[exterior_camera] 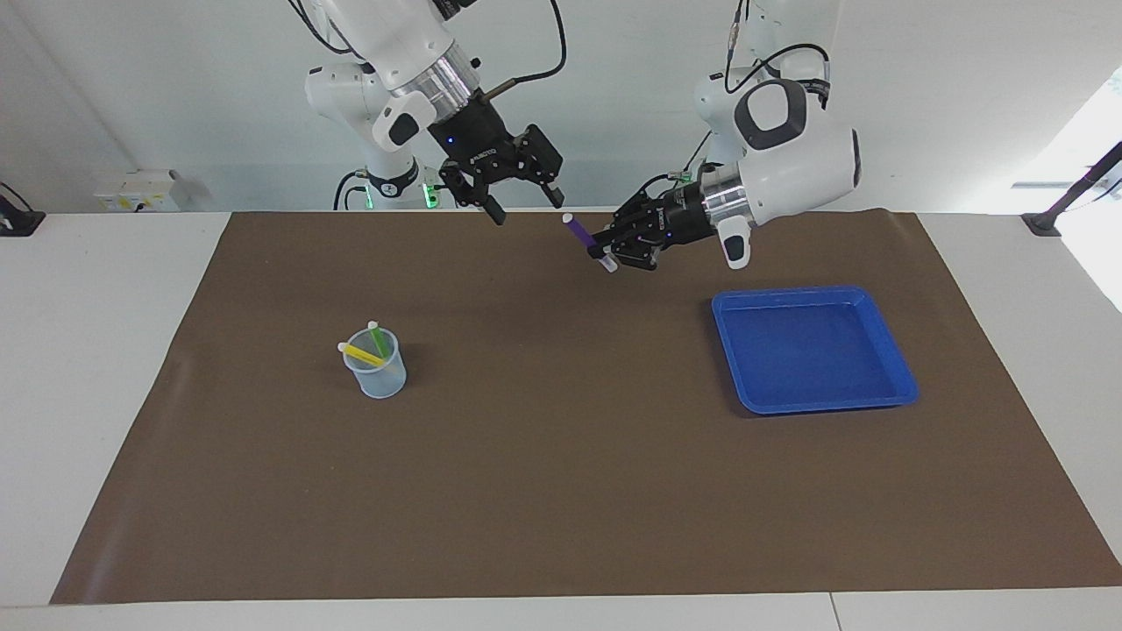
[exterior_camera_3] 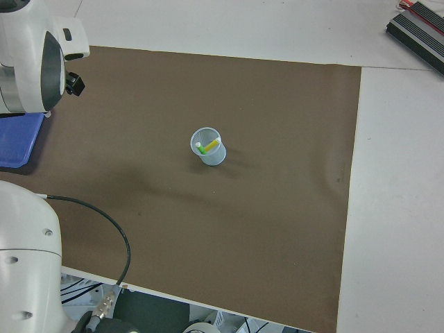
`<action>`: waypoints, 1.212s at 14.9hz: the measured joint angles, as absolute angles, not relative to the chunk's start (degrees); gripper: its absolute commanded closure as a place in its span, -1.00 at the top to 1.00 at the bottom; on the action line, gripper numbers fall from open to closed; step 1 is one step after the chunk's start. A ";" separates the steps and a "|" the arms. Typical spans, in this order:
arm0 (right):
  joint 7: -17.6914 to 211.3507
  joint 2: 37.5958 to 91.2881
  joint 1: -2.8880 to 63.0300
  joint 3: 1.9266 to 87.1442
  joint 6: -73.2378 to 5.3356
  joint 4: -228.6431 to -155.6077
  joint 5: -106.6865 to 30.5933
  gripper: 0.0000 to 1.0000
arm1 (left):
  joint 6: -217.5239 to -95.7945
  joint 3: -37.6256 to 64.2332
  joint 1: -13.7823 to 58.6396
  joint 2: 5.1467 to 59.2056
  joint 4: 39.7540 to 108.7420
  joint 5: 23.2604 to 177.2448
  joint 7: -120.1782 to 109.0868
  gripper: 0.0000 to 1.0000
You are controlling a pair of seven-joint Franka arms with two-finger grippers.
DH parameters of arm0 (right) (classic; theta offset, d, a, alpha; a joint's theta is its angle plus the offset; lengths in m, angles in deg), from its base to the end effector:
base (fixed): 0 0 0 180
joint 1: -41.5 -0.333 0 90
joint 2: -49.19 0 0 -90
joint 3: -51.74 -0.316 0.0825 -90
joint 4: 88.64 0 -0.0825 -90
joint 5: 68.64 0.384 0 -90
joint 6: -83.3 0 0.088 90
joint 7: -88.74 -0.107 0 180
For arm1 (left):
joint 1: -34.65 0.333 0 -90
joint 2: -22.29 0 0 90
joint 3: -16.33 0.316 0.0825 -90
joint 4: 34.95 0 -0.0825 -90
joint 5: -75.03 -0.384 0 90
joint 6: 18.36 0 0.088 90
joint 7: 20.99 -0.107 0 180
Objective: Transfer and insert pens with both arms
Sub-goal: 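Lift the purple pen with the left gripper toward the right gripper, then close the right gripper on the purple pen and open the left gripper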
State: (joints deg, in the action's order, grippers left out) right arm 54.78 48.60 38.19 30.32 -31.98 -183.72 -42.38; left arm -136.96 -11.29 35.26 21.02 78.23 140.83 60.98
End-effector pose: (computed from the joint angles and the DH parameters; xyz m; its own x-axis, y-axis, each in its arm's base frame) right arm 0.5240 0.2714 0.6388 0.9593 -0.2822 0.0135 -0.2312 -0.8114 -0.5368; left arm 0.4893 -0.3045 0.5144 0.0243 0.5215 -0.8529 0.9960 -0.0863 -0.0244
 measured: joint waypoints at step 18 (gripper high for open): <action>57.63 50.79 38.11 27.53 -25.68 -183.05 -47.66 -0.81 | -143.71 -10.97 32.11 18.33 82.29 148.59 62.11 -1.00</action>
